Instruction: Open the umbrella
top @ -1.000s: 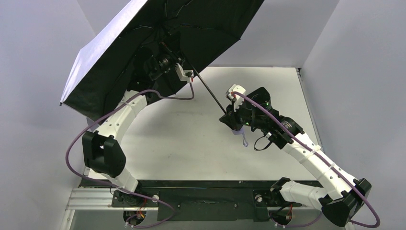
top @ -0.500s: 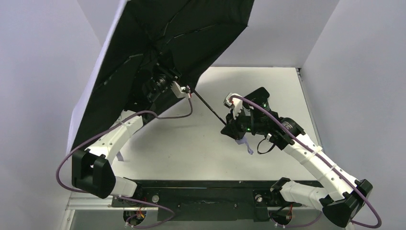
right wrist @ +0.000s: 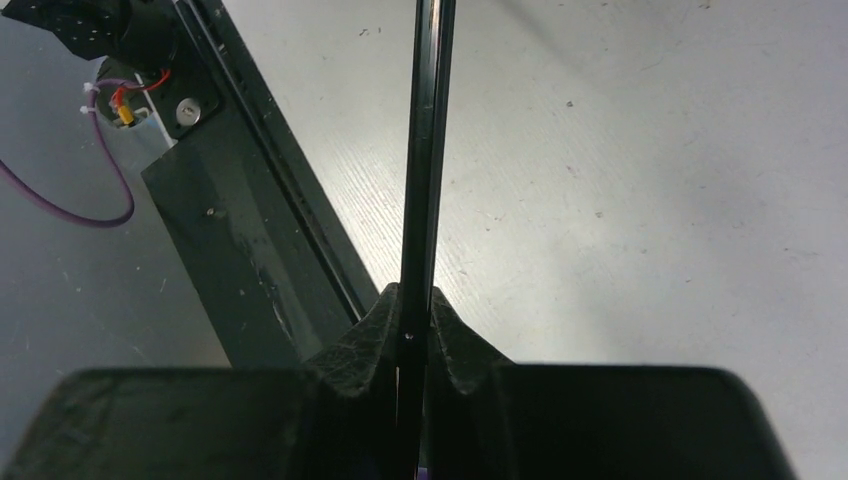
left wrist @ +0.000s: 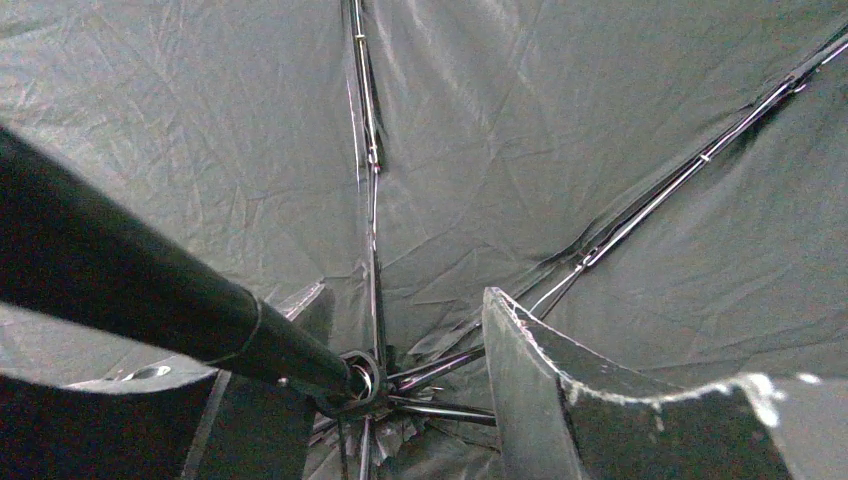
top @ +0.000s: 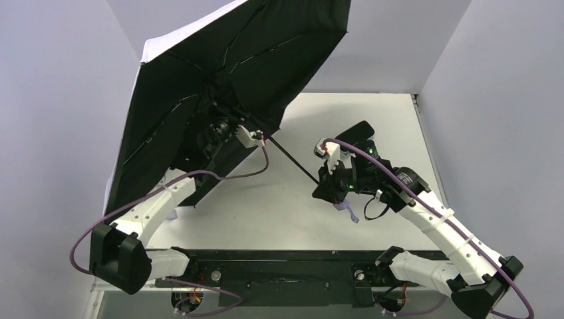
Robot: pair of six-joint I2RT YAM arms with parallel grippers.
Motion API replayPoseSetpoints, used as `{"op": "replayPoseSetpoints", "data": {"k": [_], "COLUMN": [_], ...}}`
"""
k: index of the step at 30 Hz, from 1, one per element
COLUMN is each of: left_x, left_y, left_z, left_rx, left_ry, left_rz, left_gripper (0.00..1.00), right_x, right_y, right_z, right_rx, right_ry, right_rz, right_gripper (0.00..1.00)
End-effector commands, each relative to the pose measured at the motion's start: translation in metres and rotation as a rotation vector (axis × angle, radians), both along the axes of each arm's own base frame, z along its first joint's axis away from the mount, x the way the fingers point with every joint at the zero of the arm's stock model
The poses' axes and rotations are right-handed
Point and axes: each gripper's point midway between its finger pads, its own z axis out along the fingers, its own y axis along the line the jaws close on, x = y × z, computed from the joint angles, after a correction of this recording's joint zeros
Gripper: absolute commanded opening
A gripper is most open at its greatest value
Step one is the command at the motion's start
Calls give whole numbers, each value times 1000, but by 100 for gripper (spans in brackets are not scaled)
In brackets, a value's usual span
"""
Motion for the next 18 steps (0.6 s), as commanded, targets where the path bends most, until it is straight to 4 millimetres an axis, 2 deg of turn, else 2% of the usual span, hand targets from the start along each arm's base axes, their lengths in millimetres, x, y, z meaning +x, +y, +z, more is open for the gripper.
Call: {"op": "replayPoseSetpoints", "data": {"k": [1,10,14,18], "left_x": [-15,-45,-43,-39], "left_y": [-4,-37,-33,-18], "left_z": [-22,-54,-55,-46], "left_rx": [-5,5,-13,-63], "left_ry": [66,151,155,138], "left_rz": [2,-78,-38,36], "left_gripper": [54,60,56,53], "right_x": [-16,-16,-17,-19], "right_y": [8,9,7,3], "right_z": [8,6,3,-2], "right_rx": [48,52,44,33], "right_ry": [-4,-5,-11,-15], "right_rz": [87,90,87,86], "right_gripper": [0,0,0,0]}}
